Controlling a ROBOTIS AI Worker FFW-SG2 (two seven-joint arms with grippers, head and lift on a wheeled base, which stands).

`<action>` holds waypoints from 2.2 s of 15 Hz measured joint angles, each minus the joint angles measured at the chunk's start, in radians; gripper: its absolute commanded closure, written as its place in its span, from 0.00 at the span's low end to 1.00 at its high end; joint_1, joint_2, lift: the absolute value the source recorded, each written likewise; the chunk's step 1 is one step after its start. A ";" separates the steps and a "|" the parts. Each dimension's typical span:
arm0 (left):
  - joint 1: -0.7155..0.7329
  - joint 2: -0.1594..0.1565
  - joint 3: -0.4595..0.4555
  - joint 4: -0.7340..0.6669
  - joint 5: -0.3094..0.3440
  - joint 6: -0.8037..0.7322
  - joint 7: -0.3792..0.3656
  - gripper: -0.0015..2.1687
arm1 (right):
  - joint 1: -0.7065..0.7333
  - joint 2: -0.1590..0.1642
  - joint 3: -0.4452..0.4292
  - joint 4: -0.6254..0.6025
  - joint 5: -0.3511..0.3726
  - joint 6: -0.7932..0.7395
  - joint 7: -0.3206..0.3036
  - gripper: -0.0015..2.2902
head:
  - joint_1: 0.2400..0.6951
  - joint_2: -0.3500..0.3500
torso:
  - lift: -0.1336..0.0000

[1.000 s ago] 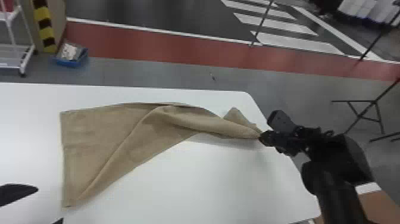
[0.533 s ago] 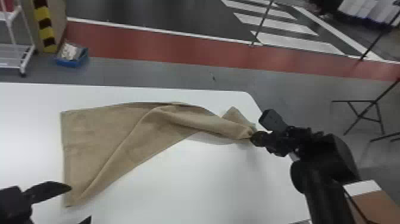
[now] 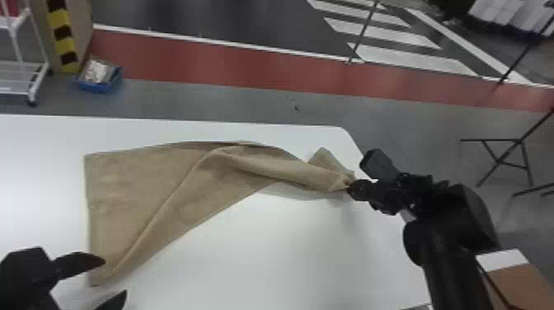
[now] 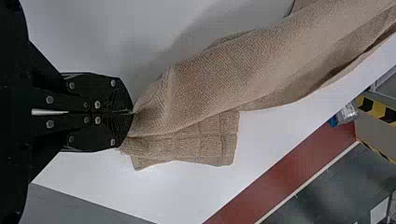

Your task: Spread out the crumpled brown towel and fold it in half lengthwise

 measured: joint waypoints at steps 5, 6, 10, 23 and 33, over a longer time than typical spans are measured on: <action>-0.022 -0.002 -0.011 0.030 -0.011 -0.003 0.002 0.28 | -0.006 0.000 -0.003 0.001 -0.006 0.003 0.000 0.53 | 1.00 0.00 | 0.07; -0.025 -0.002 -0.012 0.037 -0.015 -0.003 0.002 0.28 | -0.006 -0.001 -0.004 0.001 -0.007 0.003 0.000 0.53 | 1.00 0.00 | 0.07; -0.037 -0.001 -0.012 0.058 -0.022 -0.003 0.004 0.33 | -0.006 -0.003 -0.007 0.001 -0.008 0.003 0.000 0.53 | 1.00 0.00 | 0.07; -0.055 -0.011 0.137 -0.076 0.054 0.117 0.009 0.74 | 0.002 -0.019 -0.008 -0.145 -0.112 0.163 0.000 0.53 | 1.00 0.06 | 0.07; -0.476 0.104 0.391 -0.046 0.195 0.435 -0.075 0.74 | -0.125 -0.024 0.070 -0.277 -0.156 0.379 -0.147 0.53 | 0.78 0.33 | 0.07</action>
